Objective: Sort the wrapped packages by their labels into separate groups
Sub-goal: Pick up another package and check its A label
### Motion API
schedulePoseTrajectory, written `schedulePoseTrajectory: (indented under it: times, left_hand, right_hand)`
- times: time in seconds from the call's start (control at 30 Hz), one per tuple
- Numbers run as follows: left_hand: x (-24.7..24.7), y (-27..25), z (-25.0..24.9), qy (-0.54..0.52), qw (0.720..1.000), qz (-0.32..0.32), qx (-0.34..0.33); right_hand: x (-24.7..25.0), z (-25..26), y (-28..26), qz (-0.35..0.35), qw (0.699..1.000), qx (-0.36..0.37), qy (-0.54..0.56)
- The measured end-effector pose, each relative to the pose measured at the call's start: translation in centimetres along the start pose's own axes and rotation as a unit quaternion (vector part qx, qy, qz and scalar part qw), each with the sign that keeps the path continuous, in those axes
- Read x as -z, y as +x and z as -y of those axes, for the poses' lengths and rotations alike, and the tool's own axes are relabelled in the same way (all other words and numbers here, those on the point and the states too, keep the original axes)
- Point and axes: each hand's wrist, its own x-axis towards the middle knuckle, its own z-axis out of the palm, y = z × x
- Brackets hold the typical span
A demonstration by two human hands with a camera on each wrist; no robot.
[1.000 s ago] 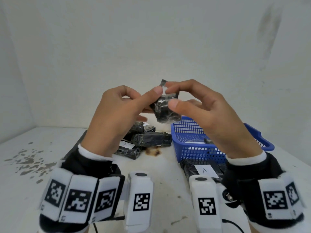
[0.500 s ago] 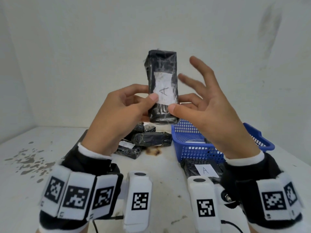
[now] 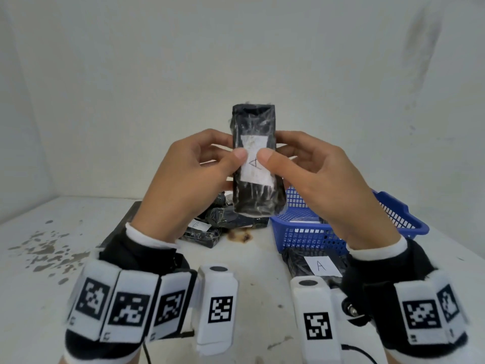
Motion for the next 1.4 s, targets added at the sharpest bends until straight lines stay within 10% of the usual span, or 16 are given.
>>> schedulePoseTrajectory:
  times: [1.4]
  left_hand:
    - [-0.03,-0.17,-0.36,-0.019,1.000,0.008,0.021]
  right_hand:
    - [0.17,0.35,-0.18,0.025,0.999,0.002,0.034]
